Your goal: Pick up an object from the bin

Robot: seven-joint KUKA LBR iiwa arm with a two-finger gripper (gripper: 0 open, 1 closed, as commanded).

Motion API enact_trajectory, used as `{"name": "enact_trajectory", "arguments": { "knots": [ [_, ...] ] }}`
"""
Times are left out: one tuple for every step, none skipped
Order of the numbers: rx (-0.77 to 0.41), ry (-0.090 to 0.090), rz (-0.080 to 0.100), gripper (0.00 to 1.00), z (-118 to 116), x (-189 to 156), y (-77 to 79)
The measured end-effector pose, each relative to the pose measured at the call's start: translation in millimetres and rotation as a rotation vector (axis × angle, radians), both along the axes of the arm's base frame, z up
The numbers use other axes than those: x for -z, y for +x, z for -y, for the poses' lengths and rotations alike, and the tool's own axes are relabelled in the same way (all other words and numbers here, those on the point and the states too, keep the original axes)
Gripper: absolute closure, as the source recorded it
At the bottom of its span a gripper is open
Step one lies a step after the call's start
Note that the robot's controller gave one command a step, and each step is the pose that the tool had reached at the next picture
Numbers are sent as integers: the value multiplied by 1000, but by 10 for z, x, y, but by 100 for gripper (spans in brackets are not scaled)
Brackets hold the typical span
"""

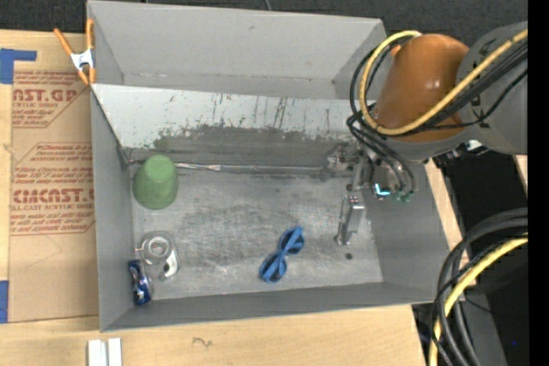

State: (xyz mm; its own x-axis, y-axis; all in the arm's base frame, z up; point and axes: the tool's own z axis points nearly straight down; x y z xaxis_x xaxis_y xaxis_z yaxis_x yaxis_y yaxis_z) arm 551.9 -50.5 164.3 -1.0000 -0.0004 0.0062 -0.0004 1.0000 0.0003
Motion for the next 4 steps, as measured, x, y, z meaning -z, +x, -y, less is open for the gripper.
{"name": "enact_trajectory", "arguments": {
  "knots": [
    [-553, 2, 14, 0, -563, 936, -154],
    [-808, 4, 8, 0, -857, 637, -384],
    [-1001, 3, 8, 0, -765, 489, -247],
    [-1296, 6, 12, 0, -676, 937, -567]
  ]
}}
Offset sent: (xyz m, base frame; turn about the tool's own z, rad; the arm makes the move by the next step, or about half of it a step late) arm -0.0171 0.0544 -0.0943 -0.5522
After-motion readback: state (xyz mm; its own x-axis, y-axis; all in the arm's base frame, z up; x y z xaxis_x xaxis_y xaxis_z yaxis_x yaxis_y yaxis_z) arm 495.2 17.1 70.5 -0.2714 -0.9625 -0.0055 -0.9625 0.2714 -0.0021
